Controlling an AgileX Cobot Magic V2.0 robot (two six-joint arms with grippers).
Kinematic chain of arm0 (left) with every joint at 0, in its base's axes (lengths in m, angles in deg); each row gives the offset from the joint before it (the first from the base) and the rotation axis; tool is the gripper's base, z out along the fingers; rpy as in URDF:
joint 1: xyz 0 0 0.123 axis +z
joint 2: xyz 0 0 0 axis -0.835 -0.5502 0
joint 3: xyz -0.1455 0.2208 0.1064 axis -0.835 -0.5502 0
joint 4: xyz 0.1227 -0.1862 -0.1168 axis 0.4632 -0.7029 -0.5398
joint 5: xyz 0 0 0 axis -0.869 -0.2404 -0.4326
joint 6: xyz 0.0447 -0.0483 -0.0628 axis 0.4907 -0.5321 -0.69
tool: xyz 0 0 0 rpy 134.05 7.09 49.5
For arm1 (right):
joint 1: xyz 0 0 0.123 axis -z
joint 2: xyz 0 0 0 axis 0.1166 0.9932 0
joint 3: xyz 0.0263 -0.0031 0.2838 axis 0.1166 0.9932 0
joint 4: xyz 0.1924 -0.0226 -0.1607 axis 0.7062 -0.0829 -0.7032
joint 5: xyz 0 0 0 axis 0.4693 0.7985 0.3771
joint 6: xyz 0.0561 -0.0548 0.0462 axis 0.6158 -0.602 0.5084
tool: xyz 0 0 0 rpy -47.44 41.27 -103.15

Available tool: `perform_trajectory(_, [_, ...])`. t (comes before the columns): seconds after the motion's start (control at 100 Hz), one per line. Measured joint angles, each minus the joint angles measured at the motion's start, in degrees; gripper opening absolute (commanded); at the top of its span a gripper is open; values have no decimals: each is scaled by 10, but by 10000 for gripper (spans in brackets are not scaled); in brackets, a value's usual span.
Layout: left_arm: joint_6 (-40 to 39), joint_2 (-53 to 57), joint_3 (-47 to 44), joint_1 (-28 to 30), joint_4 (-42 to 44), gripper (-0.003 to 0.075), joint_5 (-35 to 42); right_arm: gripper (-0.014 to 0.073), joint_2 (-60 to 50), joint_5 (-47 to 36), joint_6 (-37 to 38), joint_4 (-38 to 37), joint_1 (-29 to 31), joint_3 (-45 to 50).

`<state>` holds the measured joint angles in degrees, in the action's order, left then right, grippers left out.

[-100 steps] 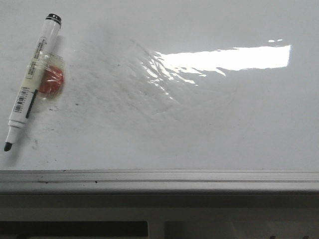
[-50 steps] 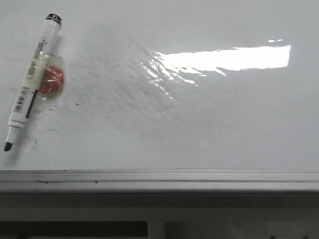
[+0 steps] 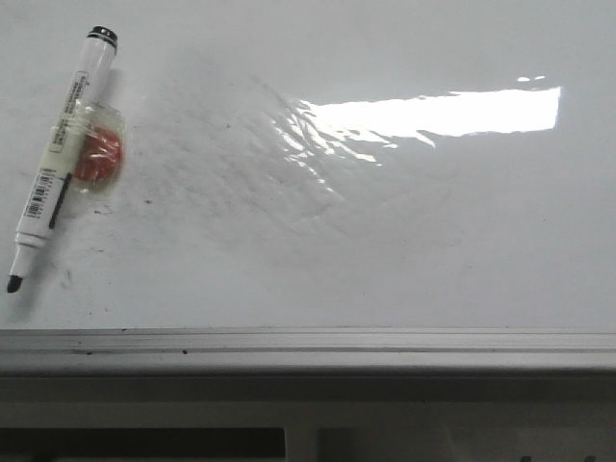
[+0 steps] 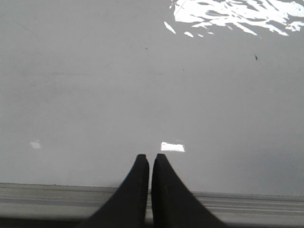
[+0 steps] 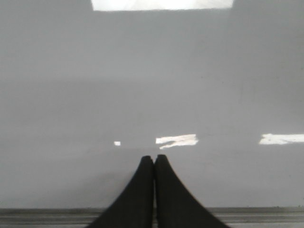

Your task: Write number 8 on whiteboard

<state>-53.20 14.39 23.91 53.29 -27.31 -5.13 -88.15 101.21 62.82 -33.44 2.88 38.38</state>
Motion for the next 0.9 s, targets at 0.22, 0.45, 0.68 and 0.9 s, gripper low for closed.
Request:
perform_trajectory(0.22, [0, 0, 0, 0, 36, -20, 0, -63, 0, 0, 0, 0, 0, 0])
perform_trajectory(0.45, [0, 0, 0, 0, 99, -20, 1, -63, 0, -36, 0, 0, 0, 0])
perform_trajectory(0.68, [0, 0, 0, 0, 102, -20, 28, -63, 0, -103, 0, 0, 0, 0])
perform_trajectory(0.9, [0, 0, 0, 0, 85, -20, 107, -63, 0, -141, 0, 43, 0, 0])
